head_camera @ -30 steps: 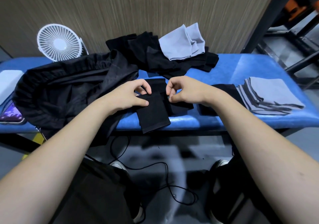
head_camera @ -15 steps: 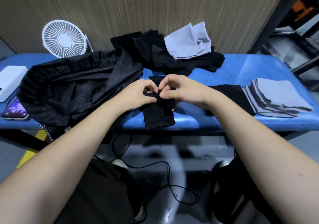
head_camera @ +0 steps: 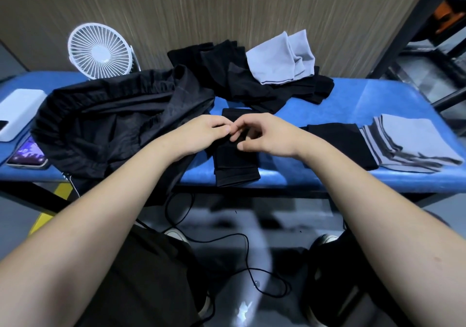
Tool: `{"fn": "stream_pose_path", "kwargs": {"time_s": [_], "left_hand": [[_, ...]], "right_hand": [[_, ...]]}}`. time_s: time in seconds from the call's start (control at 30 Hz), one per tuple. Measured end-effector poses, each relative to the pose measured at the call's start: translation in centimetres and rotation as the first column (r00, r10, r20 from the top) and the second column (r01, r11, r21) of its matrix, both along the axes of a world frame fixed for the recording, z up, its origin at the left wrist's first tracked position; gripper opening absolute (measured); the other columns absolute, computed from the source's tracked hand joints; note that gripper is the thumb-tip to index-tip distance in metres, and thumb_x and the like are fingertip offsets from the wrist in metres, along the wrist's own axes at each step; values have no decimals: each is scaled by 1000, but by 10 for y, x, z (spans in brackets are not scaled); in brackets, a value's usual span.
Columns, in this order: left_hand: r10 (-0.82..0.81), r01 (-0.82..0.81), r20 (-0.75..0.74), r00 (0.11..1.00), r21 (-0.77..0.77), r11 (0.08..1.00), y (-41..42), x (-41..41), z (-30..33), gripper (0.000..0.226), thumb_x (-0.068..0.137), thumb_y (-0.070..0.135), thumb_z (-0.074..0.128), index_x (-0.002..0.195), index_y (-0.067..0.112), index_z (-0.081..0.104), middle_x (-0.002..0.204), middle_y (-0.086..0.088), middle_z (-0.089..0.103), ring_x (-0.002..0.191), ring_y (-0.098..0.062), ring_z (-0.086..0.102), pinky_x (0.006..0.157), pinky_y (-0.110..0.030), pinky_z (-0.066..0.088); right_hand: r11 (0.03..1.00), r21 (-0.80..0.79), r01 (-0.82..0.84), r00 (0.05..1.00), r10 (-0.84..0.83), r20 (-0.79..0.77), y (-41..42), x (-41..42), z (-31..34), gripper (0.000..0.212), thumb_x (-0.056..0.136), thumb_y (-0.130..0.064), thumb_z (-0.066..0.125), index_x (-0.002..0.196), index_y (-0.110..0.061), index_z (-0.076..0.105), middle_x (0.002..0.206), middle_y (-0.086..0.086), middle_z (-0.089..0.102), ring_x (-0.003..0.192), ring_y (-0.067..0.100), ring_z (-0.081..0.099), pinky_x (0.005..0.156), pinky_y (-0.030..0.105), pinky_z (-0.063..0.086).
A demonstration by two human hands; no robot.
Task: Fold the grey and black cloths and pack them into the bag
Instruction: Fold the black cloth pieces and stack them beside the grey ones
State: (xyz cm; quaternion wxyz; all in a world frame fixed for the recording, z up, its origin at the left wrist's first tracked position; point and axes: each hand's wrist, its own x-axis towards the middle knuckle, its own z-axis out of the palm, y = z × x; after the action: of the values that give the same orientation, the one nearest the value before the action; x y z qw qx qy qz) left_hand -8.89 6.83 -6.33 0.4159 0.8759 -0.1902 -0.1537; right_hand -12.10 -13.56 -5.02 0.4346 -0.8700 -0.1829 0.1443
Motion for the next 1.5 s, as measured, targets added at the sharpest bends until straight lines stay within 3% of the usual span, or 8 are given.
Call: {"fn": "stream_pose_path", "kwargs": {"time_s": [0.1,0.23,0.43,0.57,0.87,1.13,1.37,1.5], "left_hand": [[4,-4,-4,1000,0,1000,-1,0,4,42,97,-1,39,112,21,72,98,8,71,83,11,60,76,-13,40],[-61,17,180,982,234,972,0,4,-3,43,96,-1,47,126,21,68,114,1,67,110,-13,60,99,-27,43],[0,-121,297,955,389,913,-18,7,-4,30,92,46,65,120,35,64,94,12,56,100,-13,57,85,-36,46],[43,-222,381,923,438,871,-24,11,-6,41,81,63,69,105,31,60,110,8,46,97,-13,53,77,-35,44],[30,-185,318,948,468,864,-22,18,-1,33,85,43,75,101,24,54,114,4,46,114,-19,49,87,-40,44],[65,-161,220,973,451,878,-5,23,3,66,83,25,81,141,20,50,123,-3,46,108,-19,51,105,-39,42],[-17,-68,190,982,435,898,7,18,5,57,82,22,82,133,18,58,117,1,41,97,-12,45,96,-26,40],[2,-87,227,974,366,927,9,15,7,42,81,20,82,116,20,60,115,-2,47,91,-17,53,83,-22,37]], "right_hand": [[989,-133,-66,996,73,52,2,-4,1,30,84,-17,78,113,-19,69,100,-12,65,70,-7,50,71,6,38],[939,-306,-156,978,190,83,6,-5,0,44,81,-31,81,123,-26,67,103,-9,53,81,-13,49,73,3,33],[870,-470,-149,981,189,38,-3,-8,7,49,76,-36,84,120,-29,64,92,-11,45,93,14,50,80,27,41],[843,-530,-89,992,126,32,-17,-7,9,48,75,-40,83,117,-29,61,90,-11,47,92,18,53,88,37,48],[760,-650,32,994,44,100,-37,-3,7,47,78,-50,77,115,-32,54,106,-8,47,101,19,53,86,34,28],[655,-749,104,985,37,169,-41,3,7,49,81,-56,72,118,-31,51,119,-5,56,117,22,50,88,37,25],[602,-777,184,973,3,232,-45,5,10,43,86,-52,68,120,-29,54,123,-1,57,118,24,49,89,38,27],[698,-671,250,936,2,351,-31,7,10,31,92,-43,60,119,-28,57,115,-2,53,116,24,47,95,39,29]]}}
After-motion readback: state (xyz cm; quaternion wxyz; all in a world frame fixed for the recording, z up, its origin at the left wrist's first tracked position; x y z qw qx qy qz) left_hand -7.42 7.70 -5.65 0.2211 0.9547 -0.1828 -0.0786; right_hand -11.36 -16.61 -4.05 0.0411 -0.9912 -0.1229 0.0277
